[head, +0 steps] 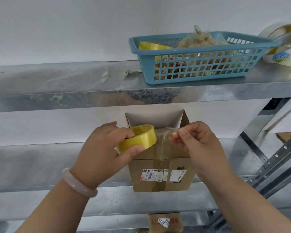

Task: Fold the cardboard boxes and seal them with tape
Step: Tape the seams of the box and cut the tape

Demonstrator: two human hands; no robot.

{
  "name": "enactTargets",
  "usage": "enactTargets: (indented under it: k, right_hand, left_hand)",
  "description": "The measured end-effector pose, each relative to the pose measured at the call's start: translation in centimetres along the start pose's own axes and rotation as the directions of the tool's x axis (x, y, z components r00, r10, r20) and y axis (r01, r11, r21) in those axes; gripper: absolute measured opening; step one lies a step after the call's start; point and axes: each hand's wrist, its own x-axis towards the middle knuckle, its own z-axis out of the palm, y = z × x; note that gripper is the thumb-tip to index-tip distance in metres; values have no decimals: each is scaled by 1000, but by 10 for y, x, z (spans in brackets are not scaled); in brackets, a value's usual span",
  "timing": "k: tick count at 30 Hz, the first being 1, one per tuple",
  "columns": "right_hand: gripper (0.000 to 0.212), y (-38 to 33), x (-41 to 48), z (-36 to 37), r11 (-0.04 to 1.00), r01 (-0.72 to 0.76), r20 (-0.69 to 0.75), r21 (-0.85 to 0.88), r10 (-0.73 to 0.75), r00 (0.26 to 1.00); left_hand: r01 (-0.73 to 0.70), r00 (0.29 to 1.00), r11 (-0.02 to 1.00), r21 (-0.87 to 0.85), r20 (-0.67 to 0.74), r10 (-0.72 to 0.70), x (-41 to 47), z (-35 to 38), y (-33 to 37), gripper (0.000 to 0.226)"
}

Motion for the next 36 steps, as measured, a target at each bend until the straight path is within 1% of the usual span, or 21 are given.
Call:
enactTargets:
  k: [1,2,4,7,8,9,11,12,16,18,20,22,24,26,30,32,34,36]
  right_hand:
    - [14,-2,-1,0,1000,-2,-9,29,3,1000]
    - [15,-3,-2,-2,1000,4,-11,23,-4,1000]
    - [19,-5,-5,-4,999,-2,-14,40,2,1000]
    - [35,-8,-6,-13,986,-34,-68,164,46,997]
    - [36,-8,-6,-18,983,-37,-88,178,54,995]
    - [33,-9,-6,-23,983,-36,-101,181,56,993]
    - [22,-9,-6,-34,982,-43,-132,184,69,989]
    - [19,-7,-7,-39,980,-52,-150,193,82,985]
    - [16,4,-15,-53,977,-111,-200,180,147,969]
    - [15,10,-19,-58,978,-129,-225,166,165,960]
    - [16,16,-22,-60,978,-131,-258,160,169,951]
    - [17,20,-24,-61,980,-128,-275,152,166,947]
    - [17,23,-25,-62,982,-123,-290,144,161,943]
    - [18,26,-26,-64,983,-119,-309,141,158,938]
    - [14,27,-25,-67,989,-117,-302,87,138,943]
    - [12,28,-24,-69,990,-118,-309,73,135,942]
    - [13,29,-22,-71,990,-119,-315,71,135,939]
    - [14,31,-22,-72,989,-126,-318,83,146,937]
  left_hand:
    - [4,1000,999,40,-16,-3,1,-2,1,40]
    - [11,1000,997,78,-25,-9,3,-3,2,44]
    - [18,1000,990,140,-14,-17,6,-5,3,53]
    - [42,999,969,243,-42,-33,5,-11,-5,57]
    - [55,997,970,238,-62,-41,4,-13,-10,56]
    - [57,997,979,197,-69,-44,1,-15,-16,55]
    - [43,998,996,73,-44,-39,-6,-17,-26,50]
    - [39,999,998,55,-30,-38,-10,-17,-30,49]
    - [7,1000,979,203,2,-7,-21,-12,-44,51]
    - [-23,999,976,216,33,16,-25,-3,-48,50]
    - [-46,998,981,188,61,35,-28,5,-48,45]
    - [-57,995,992,112,85,48,-29,9,-50,38]
    - [-51,990,998,24,130,48,-31,8,-52,31]
    - [-31,989,1000,0,145,30,-34,4,-54,30]
    - [-15,994,980,198,111,-7,-38,2,-58,48]
    - [-10,993,970,244,117,-19,-39,3,-58,57]
    - [-15,993,981,193,121,-8,-42,4,-56,55]
    - [4,991,997,80,136,-14,-44,4,-54,44]
